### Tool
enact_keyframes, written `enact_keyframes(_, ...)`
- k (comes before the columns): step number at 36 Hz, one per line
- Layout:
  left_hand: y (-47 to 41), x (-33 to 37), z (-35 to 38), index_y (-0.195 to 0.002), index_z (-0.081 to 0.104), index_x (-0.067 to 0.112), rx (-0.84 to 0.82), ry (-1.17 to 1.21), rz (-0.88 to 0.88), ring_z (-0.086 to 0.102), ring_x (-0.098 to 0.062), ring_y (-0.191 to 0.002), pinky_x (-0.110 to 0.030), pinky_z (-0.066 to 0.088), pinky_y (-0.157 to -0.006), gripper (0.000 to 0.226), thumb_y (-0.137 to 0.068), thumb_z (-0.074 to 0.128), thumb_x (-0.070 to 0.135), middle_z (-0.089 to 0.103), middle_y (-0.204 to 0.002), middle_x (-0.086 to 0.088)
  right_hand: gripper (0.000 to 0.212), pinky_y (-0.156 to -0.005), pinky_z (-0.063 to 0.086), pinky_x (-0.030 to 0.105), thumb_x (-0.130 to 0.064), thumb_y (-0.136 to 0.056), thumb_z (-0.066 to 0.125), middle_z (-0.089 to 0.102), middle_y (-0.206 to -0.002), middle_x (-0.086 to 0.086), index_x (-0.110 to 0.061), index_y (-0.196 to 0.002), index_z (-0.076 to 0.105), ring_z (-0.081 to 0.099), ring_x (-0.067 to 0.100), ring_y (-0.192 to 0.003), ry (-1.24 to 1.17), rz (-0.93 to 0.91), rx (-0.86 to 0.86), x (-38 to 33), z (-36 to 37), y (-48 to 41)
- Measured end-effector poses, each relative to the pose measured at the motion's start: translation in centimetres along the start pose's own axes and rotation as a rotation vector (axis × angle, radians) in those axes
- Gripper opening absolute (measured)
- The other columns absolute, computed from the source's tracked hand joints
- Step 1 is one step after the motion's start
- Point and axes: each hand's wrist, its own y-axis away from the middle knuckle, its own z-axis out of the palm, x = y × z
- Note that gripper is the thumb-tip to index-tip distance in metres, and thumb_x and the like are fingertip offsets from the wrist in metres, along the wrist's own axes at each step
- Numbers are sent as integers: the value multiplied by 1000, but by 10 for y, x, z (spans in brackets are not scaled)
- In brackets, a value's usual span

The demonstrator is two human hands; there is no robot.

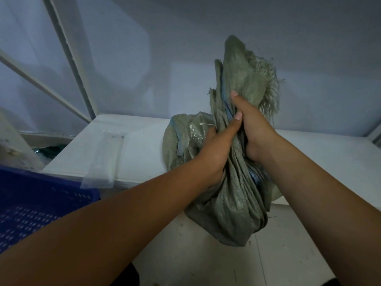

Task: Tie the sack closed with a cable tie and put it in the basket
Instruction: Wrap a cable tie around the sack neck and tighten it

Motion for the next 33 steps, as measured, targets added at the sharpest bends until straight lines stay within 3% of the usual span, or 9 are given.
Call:
enact_keyframes(4,-7,-2,-5,-137,58,19,41,30,8,76,-25,-99,-48,62,-87,55,-88,76,36,75,-117,-8,59,-101,53,47,-67,-90,57,74,-119,7,-30,-135,63,71,25,-108,-95,4,41,3,0,-5)
enact_keyframes(8,-12,-5,-8,-133,61,18,120,65,-4,75,-27,-99,-49,61,-90,41,-94,69,26,76,-113,-9,54,-97,56,46,-60,-96,51,77,-112,8,-22,-131,67,74,27,-103,-146,23,67,11,3,-11)
enact_keyframes(14,-16,-5,-13,-135,60,19,207,113,13,73,-28,-101,-50,60,-91,42,-94,68,27,74,-115,-8,29,-92,59,54,-23,-94,60,76,-107,18,-5,-111,75,73,29,-97,-153,-42,196,16,6,-15)
enact_keyframes(17,-20,-3,-15,-137,58,18,253,117,26,72,-29,-102,-50,59,-93,45,-94,68,29,73,-117,-8,14,-77,61,37,-4,-87,61,74,-104,20,-4,-94,73,67,27,-86,-193,-101,288,17,2,-20)
enact_keyframes(19,-23,-2,-17,-135,60,18,292,117,32,72,-30,-101,-51,59,-92,45,-92,68,30,73,-116,-8,15,-72,56,29,1,-86,60,73,-100,15,-10,-87,71,66,24,-87,-199,-152,325,17,0,-25)
enact_keyframes(24,-28,4,-22,-129,65,14,309,147,19,74,-31,-97,-52,61,-88,47,-86,71,31,76,-111,-10,30,-90,61,35,12,-85,51,78,-93,10,-10,-90,70,74,24,-100,-196,-268,328,17,4,-21)
enact_keyframes(33,-36,8,-32,-119,71,11,340,167,50,74,-33,-97,-54,60,-88,34,-86,66,19,76,-105,-13,28,-85,57,26,12,-79,59,78,-87,13,-10,-77,76,75,19,-91,42,-451,97,17,16,-5)
